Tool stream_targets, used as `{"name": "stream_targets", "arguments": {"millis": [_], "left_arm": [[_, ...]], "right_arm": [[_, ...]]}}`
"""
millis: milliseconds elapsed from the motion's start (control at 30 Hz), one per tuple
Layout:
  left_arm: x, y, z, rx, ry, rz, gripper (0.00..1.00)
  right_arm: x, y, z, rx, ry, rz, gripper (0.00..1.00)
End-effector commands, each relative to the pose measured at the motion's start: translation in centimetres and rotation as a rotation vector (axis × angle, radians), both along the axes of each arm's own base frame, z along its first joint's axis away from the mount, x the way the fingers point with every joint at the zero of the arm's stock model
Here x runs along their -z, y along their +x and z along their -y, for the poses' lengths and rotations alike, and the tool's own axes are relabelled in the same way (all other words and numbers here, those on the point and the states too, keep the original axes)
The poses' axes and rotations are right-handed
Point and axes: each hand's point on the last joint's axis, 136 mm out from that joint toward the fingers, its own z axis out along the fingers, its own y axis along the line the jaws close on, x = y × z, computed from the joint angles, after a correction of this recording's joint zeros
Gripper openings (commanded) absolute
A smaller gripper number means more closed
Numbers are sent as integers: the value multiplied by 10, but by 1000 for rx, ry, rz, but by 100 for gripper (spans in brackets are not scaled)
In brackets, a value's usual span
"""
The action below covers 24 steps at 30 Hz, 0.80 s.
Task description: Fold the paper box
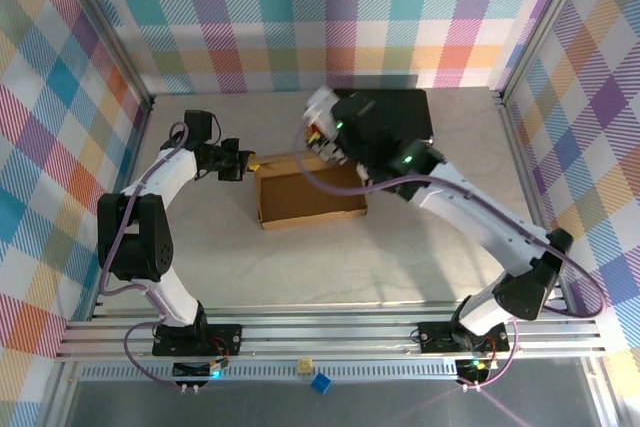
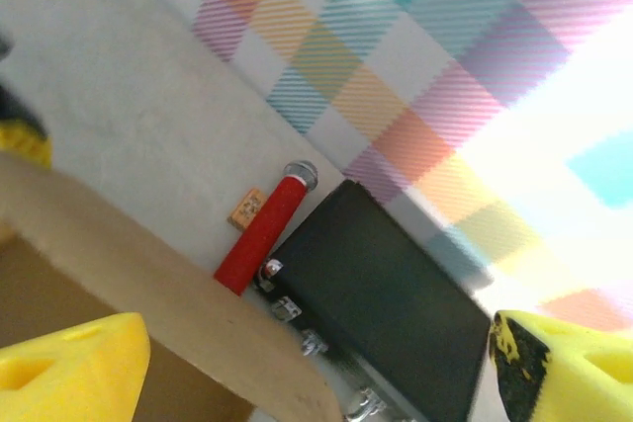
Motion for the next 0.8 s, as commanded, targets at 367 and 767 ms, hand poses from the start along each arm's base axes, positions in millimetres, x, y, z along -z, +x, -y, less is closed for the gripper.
{"name": "stream_targets", "arguments": {"millis": [367, 767], "left_arm": [[-8, 4, 0, 75, -10, 37, 0], [-31, 14, 3, 82, -35, 81, 0]], "right_arm": [[139, 65, 129, 669, 981, -1123, 74], [195, 80, 93, 606, 975, -1455, 63]]}}
